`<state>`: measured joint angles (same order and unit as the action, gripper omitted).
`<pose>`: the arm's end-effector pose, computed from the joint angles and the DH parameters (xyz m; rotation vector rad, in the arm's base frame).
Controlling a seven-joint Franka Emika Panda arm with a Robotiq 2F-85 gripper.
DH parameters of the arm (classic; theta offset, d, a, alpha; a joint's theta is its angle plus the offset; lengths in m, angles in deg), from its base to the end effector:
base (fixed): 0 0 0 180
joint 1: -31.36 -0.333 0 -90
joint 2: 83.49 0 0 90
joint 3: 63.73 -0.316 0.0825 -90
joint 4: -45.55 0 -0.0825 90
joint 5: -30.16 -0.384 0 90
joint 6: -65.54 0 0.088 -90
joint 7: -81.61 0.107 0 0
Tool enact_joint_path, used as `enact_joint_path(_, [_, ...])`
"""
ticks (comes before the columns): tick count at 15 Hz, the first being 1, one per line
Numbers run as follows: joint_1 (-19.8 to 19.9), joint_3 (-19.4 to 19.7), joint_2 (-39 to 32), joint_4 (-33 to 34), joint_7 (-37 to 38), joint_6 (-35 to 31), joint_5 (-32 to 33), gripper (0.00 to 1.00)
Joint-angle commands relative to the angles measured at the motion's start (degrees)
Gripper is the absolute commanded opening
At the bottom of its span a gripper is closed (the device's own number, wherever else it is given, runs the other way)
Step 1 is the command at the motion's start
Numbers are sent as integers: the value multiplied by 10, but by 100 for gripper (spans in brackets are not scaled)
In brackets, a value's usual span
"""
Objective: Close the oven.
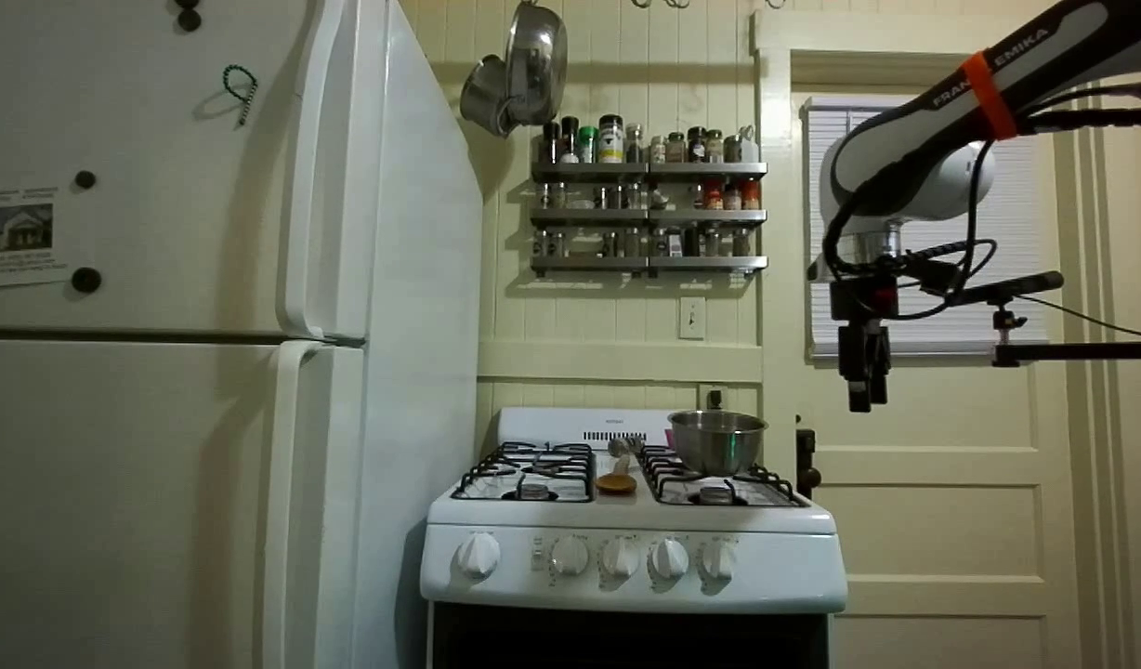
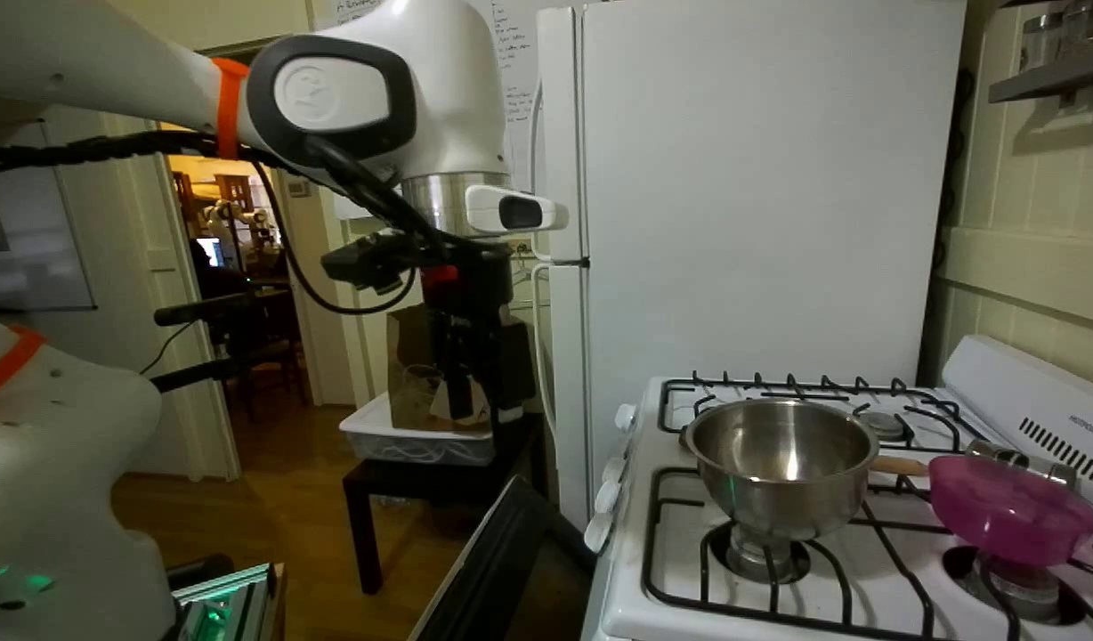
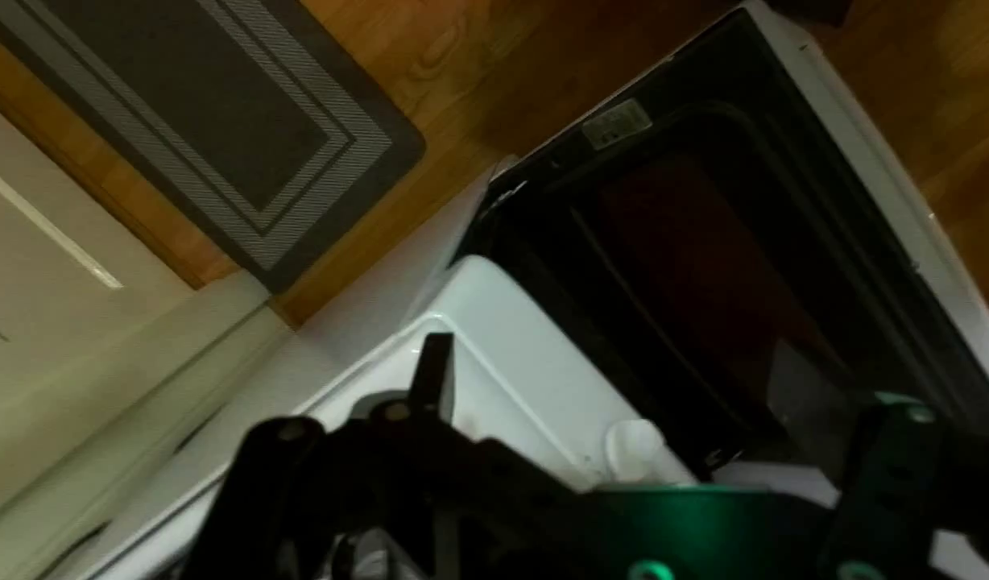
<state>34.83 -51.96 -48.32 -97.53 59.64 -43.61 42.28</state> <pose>0.3513 -0.1166 0.4892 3.0395 0.3381 -0.0153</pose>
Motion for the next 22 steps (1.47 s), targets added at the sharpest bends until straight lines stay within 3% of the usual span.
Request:
enact_joint_path(1, [-62,-43,-41,-24,-15,-11,-33,100])
enact_joint_path(9, [-174,-177,-223,-4,-14,-43,-39,100])
enact_joint_path(10, [-179,-185,-242,8,-31,-29,-40,100])
enact_joint_path(11, [-164,-178,-195,-18,-11,-35,-46,100])
enact_joint_path(13, [-174,-196,-230,-6,-11,-35,-45,100])
enact_joint_path(17, [-171,-193,-243,6,-21,-35,-44,100])
enact_joint_path(22, [-194,-245,-355,101,3,-35,1,100])
